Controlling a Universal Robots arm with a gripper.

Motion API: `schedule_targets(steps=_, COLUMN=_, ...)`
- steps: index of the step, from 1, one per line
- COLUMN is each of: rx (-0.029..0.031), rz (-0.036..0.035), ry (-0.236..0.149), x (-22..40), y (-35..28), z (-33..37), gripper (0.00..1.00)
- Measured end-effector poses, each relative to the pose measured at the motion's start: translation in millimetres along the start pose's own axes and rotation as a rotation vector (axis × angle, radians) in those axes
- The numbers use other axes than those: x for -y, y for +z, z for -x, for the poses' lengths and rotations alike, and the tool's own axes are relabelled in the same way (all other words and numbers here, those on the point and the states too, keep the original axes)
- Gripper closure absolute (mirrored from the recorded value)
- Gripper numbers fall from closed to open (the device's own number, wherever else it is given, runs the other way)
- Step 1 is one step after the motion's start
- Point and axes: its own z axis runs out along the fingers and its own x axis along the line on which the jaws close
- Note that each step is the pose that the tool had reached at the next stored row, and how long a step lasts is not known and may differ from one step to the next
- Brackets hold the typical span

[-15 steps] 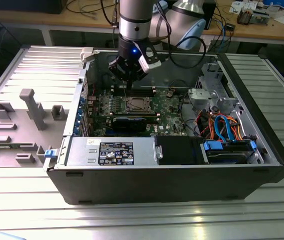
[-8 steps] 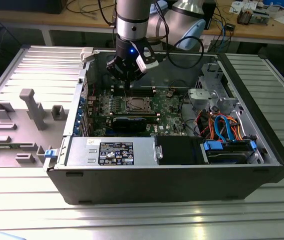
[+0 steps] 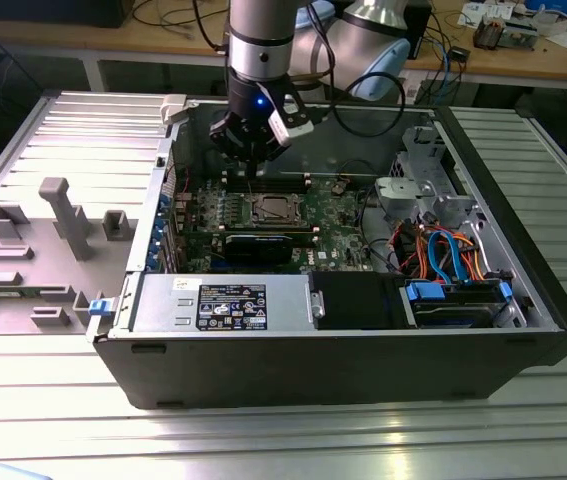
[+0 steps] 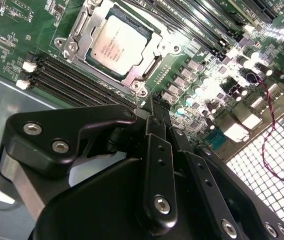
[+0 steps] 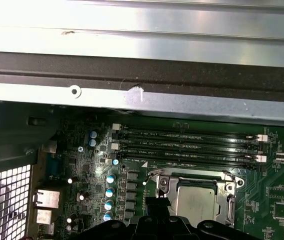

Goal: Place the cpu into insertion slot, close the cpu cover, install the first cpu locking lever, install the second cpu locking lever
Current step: 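Install the first cpu locking lever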

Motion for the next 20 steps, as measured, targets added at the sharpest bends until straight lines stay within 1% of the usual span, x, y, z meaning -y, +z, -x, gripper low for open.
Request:
schedule_targets(steps=15, rx=0.0000, rz=0.0000, ry=0.000, x=-0.4, y=0.5, z=-5.6, gripper=0.89)
schedule_targets(steps=20, rx=0.0000, rz=0.0000, ry=0.000, x=-0.7, y=0.6, z=-9.1, gripper=0.89)
